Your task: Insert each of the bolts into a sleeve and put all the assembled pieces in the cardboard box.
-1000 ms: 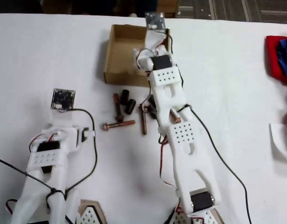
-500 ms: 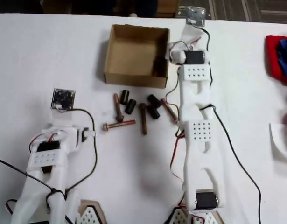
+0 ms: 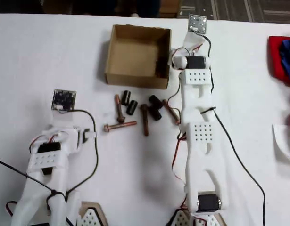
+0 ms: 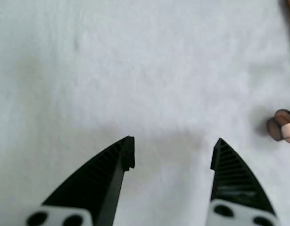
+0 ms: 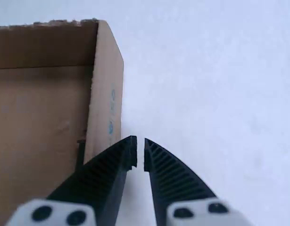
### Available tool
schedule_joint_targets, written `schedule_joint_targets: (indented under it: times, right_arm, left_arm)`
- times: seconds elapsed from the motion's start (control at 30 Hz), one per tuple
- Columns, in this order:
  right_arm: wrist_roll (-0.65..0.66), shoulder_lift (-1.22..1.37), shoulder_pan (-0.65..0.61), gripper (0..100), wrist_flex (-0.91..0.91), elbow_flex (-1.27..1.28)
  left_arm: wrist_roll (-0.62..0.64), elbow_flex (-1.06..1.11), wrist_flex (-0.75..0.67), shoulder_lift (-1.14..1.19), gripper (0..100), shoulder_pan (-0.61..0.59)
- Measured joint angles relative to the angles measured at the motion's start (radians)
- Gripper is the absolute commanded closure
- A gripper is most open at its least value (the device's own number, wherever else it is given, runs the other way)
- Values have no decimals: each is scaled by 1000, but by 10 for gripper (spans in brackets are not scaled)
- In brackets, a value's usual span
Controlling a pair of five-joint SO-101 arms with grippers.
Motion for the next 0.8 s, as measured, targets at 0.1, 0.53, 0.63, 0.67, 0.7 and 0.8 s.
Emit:
schedule_joint_targets:
  times: [0.1, 0.53, 0.63, 0.67, 0.7, 0.8]
  right_arm:
    - [0, 2, 0, 977, -8, 2]
    - [0, 2, -25, 976, -9, 8]
    - [0, 2, -26, 975, -9, 8]
    - [0, 2, -26, 975, -9, 8]
    - [0, 2, -26, 975, -9, 8]
    - [0, 2, -26, 975, -9, 3]
  left_arm:
    - [0, 0, 0, 0, 722, 0]
    - [0, 0, 0, 0, 722, 0]
    - [0, 0, 0, 0, 722, 0]
    - [0, 0, 0, 0, 722, 0]
    - [0, 0, 0, 0, 722, 0]
    - [0, 0, 0, 0, 722, 0]
